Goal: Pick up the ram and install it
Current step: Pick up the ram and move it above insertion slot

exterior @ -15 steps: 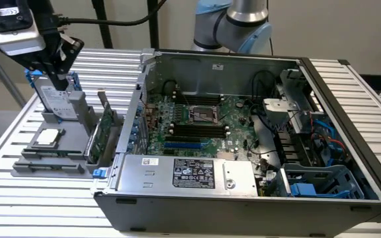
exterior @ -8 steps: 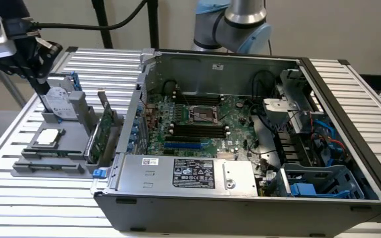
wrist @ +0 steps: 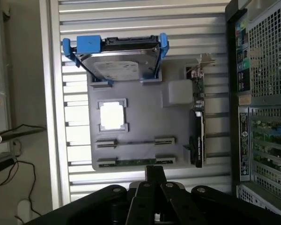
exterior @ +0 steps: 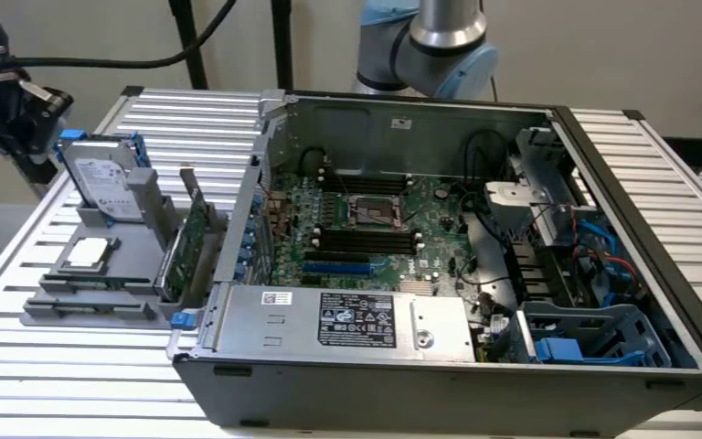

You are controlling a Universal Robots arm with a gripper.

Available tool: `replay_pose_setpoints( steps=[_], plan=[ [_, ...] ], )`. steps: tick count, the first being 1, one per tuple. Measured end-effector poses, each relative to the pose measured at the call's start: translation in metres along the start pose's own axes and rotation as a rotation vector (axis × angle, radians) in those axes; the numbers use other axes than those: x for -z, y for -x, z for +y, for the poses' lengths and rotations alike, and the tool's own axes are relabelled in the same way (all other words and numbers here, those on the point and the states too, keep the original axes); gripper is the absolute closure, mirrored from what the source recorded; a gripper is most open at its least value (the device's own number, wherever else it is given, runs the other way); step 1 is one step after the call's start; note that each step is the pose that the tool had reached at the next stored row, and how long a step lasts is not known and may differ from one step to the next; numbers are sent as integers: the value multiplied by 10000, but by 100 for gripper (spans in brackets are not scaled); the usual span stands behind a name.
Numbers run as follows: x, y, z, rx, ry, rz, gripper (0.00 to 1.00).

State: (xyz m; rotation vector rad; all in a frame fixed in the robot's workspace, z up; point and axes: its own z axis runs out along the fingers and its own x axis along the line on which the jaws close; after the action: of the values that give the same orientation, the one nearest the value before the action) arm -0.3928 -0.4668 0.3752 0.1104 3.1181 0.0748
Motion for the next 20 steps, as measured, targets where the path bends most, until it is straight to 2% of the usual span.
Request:
replay_pose_setpoints(
  steps=[3,7,20],
  plan=[
    [-37,-131,-16,-1,0,7,100],
    [-66,-202,-23,50,-6,69,100],
    [-69,-209,-24,69,-6,82,100]
  ],
)
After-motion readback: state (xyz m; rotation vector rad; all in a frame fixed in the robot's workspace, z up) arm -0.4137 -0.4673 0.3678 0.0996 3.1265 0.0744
